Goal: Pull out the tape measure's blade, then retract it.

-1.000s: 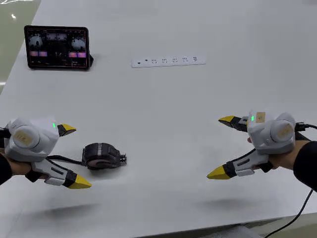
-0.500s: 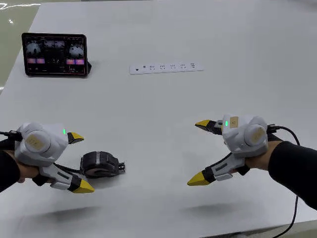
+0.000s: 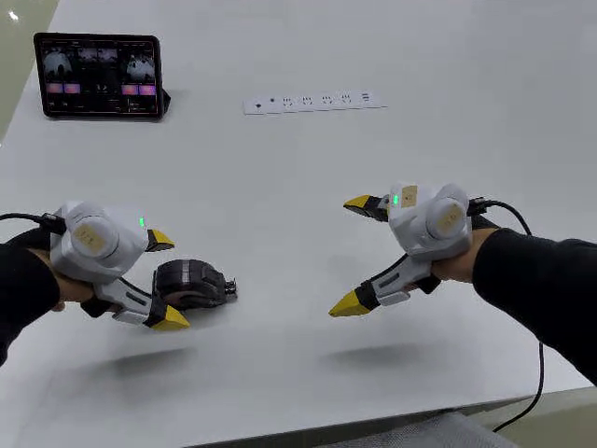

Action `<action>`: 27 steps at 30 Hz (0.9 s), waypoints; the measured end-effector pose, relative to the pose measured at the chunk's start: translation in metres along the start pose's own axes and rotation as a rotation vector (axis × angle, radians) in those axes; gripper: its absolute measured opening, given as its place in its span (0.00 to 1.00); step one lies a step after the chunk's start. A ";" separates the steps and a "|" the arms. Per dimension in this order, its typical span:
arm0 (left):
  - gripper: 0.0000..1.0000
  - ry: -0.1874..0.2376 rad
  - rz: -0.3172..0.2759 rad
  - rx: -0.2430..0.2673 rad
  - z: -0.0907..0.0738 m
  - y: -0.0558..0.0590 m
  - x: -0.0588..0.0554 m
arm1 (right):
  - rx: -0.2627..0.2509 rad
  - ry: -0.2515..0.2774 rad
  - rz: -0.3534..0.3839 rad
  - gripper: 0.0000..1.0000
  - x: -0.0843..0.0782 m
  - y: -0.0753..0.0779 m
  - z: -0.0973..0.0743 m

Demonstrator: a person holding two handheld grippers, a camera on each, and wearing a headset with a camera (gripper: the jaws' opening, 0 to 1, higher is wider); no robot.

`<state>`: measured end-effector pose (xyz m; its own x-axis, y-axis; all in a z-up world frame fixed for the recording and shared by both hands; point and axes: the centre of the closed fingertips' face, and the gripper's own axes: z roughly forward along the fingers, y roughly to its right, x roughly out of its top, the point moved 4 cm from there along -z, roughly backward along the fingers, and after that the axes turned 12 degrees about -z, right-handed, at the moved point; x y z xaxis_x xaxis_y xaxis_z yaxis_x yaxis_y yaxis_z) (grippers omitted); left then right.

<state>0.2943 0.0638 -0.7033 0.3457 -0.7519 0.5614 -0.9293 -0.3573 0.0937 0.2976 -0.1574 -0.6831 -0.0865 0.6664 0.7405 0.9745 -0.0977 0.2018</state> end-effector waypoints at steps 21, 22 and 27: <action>0.34 -0.091 0.078 0.029 0.015 -0.002 0.000 | 0.087 -0.012 -0.060 0.92 0.023 -0.013 0.058; 0.34 -0.089 0.079 0.030 0.015 -0.002 0.000 | 0.088 -0.011 -0.060 0.91 0.024 -0.013 0.059; 0.34 -0.075 0.074 0.031 0.017 -0.003 -0.001 | 0.085 -0.005 -0.051 0.87 0.028 -0.012 0.070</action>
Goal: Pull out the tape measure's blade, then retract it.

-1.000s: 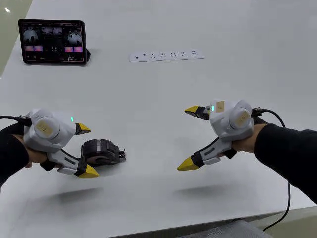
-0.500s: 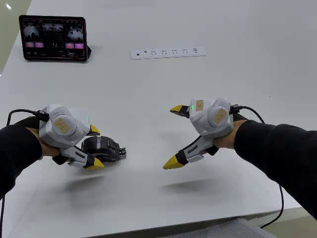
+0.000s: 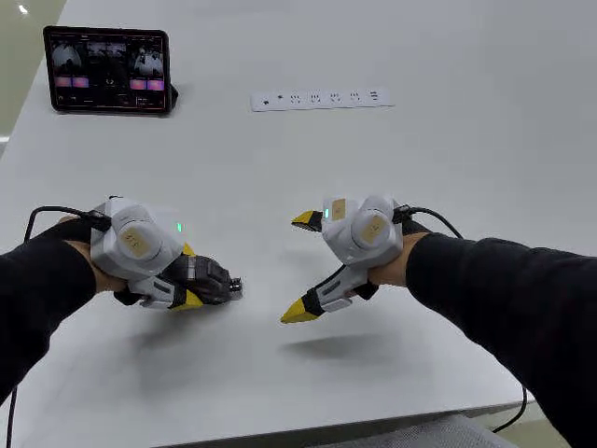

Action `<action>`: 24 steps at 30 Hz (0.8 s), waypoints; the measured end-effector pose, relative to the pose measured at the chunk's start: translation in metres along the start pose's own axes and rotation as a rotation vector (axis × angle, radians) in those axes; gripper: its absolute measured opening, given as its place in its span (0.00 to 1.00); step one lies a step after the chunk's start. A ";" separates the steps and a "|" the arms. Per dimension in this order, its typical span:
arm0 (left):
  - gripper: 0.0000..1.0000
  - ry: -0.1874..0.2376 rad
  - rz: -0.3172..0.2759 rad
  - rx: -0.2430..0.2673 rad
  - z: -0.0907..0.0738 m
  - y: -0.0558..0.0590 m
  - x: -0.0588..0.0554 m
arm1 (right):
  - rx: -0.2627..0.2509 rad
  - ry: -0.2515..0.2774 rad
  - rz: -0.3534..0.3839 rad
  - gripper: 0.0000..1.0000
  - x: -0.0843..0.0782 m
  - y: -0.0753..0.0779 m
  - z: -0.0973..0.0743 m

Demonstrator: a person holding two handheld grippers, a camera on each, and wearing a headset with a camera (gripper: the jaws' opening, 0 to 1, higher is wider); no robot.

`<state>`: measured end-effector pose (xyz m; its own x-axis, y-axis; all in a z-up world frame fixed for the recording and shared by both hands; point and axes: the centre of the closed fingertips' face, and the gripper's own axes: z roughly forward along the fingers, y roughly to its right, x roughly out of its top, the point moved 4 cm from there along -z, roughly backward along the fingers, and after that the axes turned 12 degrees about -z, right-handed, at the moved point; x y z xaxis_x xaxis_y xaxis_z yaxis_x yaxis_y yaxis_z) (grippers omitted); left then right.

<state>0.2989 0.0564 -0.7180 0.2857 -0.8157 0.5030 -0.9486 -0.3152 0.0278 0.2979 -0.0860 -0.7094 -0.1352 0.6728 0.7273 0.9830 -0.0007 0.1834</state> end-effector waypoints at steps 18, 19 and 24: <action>0.33 0.031 0.001 0.011 0.000 0.000 0.000 | 0.079 -0.033 -0.107 0.45 0.020 -0.009 0.055; 0.33 0.031 0.000 0.011 0.000 0.000 0.000 | 0.084 -0.039 -0.115 0.43 0.020 -0.010 0.056; 0.33 0.031 -0.002 0.003 0.000 0.000 -0.001 | 0.097 -0.051 -0.137 0.32 0.020 -0.009 0.062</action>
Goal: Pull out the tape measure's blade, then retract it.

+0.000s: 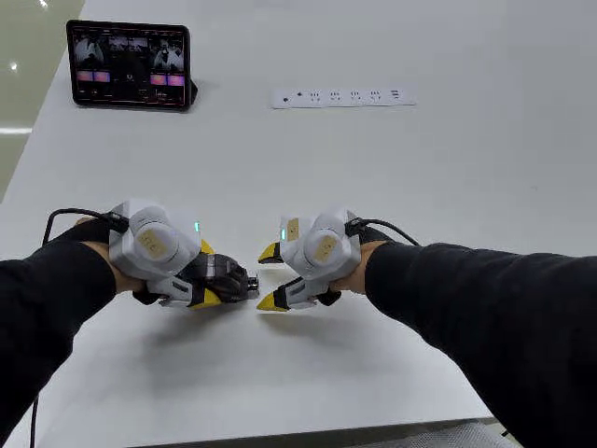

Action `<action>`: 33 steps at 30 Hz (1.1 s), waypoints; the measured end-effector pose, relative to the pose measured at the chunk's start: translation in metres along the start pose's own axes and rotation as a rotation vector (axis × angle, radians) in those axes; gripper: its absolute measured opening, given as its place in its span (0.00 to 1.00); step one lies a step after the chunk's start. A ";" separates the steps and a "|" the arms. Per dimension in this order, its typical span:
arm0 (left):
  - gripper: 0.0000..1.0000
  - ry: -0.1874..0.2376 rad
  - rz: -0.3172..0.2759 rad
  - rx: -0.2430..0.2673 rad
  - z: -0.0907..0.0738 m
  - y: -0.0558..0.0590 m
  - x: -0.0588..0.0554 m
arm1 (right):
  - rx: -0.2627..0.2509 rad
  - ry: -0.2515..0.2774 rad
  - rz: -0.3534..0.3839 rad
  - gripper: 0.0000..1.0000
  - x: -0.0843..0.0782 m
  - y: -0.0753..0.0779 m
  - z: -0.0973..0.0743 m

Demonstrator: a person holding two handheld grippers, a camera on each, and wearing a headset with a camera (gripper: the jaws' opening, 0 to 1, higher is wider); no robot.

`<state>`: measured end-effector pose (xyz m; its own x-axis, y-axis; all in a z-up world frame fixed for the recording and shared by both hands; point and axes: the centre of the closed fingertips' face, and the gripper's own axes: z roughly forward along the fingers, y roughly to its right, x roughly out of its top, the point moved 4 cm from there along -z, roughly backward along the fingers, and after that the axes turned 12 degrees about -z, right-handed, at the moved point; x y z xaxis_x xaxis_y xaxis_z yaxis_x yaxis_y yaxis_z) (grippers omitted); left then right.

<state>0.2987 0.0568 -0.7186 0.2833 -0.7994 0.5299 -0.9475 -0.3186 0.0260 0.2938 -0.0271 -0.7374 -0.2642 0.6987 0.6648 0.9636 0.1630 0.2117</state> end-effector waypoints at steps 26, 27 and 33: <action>0.33 0.005 -0.007 0.001 0.000 -0.001 0.000 | 0.054 -0.024 -0.002 0.12 0.003 0.003 0.012; 0.33 0.006 -0.006 0.001 0.000 -0.001 0.000 | 0.055 -0.030 -0.018 0.12 0.003 0.002 0.012; 0.33 0.012 -0.010 0.001 0.000 0.000 0.001 | 0.066 -0.057 0.007 0.14 0.002 -0.001 0.019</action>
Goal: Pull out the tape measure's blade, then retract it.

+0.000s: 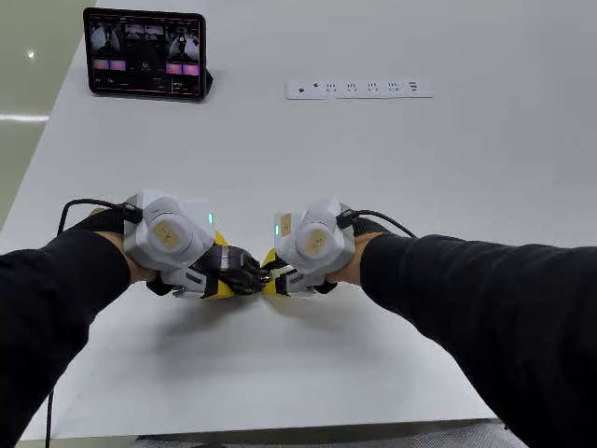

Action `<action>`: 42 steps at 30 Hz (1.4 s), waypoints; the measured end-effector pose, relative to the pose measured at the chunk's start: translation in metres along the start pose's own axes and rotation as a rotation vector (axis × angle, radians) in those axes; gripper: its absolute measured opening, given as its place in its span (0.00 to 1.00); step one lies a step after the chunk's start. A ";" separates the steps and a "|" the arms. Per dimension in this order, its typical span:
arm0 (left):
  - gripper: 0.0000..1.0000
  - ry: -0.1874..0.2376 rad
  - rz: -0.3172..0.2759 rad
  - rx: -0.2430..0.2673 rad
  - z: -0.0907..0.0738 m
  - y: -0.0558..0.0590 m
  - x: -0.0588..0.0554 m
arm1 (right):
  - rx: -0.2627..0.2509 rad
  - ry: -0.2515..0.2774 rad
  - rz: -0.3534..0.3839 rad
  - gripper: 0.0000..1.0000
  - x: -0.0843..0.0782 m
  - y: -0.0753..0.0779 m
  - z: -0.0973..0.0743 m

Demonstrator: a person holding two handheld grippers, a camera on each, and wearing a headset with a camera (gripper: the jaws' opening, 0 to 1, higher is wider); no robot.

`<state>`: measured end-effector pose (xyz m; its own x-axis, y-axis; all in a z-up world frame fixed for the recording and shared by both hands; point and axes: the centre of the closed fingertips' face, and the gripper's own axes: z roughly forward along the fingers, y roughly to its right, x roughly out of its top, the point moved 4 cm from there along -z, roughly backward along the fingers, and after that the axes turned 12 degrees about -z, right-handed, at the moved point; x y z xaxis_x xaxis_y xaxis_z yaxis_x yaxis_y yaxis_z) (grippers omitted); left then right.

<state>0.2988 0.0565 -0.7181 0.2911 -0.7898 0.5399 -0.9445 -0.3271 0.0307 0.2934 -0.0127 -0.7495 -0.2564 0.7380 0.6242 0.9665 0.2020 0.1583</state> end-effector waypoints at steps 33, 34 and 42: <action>0.33 -0.032 0.028 -0.015 -0.001 0.000 0.000 | 0.024 -0.004 0.081 0.09 -0.008 0.000 -0.007; 0.33 -0.031 0.027 -0.015 -0.001 0.000 0.000 | 0.023 -0.006 0.080 0.09 -0.009 0.000 -0.008; 0.33 -0.034 0.026 -0.011 -0.001 0.000 0.000 | 0.027 -0.017 0.079 0.09 -0.013 0.000 -0.011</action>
<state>0.2983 0.0573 -0.7176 0.2712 -0.8154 0.5115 -0.9534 -0.3004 0.0266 0.2963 -0.0293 -0.7489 -0.1800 0.7630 0.6209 0.9832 0.1600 0.0884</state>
